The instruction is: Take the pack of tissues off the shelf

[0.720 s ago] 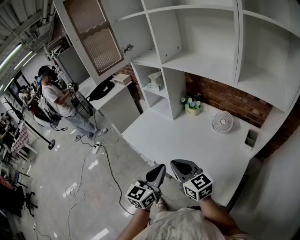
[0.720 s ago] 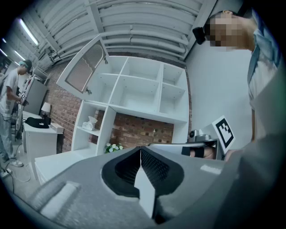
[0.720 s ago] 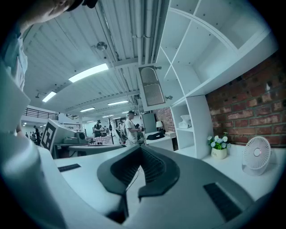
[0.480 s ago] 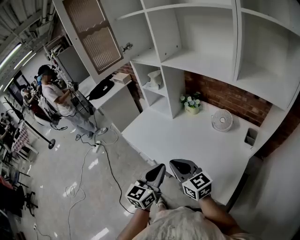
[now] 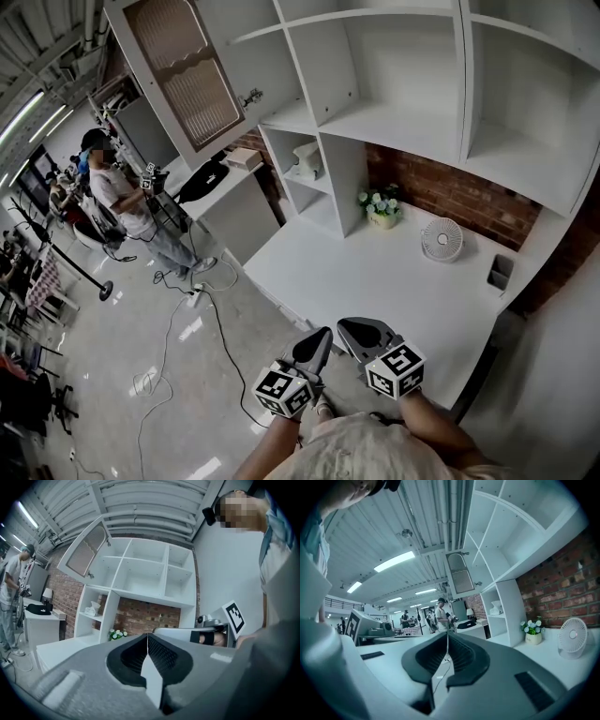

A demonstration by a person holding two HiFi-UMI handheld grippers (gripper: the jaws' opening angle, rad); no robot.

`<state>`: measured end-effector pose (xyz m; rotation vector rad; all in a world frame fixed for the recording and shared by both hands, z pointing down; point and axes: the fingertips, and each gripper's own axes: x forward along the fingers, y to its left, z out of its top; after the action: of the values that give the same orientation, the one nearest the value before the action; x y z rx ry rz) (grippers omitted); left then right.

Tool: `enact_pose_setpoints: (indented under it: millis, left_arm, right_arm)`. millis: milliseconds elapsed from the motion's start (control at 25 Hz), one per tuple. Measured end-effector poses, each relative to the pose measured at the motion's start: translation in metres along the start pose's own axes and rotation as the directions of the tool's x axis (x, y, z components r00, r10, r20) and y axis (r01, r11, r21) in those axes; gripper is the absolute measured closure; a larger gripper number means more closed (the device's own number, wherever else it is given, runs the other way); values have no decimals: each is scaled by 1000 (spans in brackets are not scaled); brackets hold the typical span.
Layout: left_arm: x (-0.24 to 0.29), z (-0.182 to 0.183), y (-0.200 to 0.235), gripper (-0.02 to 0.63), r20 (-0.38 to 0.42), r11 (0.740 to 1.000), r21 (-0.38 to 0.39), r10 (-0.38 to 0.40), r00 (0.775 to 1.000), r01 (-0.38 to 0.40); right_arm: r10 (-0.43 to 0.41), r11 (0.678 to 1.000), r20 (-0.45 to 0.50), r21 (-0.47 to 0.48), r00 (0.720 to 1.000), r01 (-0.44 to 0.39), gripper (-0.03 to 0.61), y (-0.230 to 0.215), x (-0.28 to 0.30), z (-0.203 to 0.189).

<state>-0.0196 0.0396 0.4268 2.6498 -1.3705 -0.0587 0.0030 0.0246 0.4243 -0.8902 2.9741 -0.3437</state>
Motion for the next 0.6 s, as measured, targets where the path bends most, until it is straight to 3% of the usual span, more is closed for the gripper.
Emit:
enact_pose_setpoints:
  millis: [120,600]
  left_arm:
    - [3,0,-2,604,-4,1000,5,-3,1000,3]
    - [10,2,-4,604,-1,1000,10,-13,1000,13]
  right_arm:
    - [4,999,14,38,1000,-5,560,-2,-2,1]
    - [2,1000,1,7,1000,-2,560,-3,3,0]
